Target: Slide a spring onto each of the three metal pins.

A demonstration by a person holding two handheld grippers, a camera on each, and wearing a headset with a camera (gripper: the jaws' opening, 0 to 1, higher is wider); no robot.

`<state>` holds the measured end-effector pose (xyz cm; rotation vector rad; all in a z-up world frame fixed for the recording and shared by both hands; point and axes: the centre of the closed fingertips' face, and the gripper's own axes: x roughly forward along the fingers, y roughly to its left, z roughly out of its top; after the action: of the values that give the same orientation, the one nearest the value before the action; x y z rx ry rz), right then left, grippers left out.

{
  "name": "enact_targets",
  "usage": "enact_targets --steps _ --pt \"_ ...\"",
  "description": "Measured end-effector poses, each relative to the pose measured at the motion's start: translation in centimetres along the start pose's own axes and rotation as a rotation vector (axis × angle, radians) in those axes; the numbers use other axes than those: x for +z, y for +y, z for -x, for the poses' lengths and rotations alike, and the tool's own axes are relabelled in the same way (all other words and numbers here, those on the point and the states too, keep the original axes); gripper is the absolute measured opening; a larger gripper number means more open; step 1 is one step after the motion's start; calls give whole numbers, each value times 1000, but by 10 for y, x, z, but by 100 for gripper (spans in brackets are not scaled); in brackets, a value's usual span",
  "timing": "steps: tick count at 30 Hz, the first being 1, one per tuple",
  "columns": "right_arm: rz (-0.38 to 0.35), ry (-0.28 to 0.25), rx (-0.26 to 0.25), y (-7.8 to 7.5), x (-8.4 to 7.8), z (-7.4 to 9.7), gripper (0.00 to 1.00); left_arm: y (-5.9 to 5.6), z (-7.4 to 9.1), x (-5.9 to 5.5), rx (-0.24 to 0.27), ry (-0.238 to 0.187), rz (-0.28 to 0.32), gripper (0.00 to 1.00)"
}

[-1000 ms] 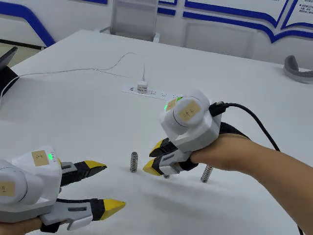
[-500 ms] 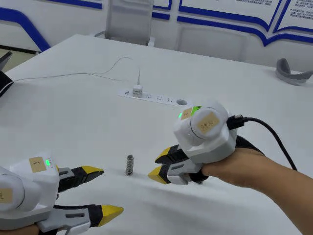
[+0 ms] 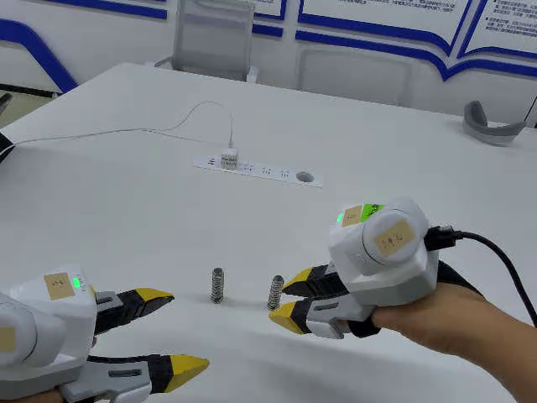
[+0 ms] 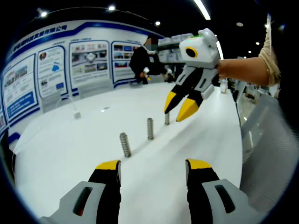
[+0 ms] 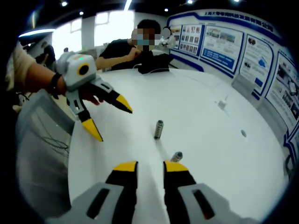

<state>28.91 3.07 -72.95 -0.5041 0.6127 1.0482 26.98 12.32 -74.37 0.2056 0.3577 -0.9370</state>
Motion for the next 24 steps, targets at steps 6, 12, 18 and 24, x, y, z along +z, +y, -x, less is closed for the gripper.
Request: enact_targets --steps 6,12,18,24 --pt "-36 -25 -20 0 -10 8 23 0 -1 -1 -2 0 6 57" --pt "-89 -39 -53 -6 -27 16 23 -1 -1 -2 -4 1 13 57" --pt "-125 -47 -81 -10 -38 25 24 -1 -1 -2 -3 -3 18 58" --pt "-162 -56 -122 -16 -50 36 25 -2 -1 -2 -5 -2 17 58"
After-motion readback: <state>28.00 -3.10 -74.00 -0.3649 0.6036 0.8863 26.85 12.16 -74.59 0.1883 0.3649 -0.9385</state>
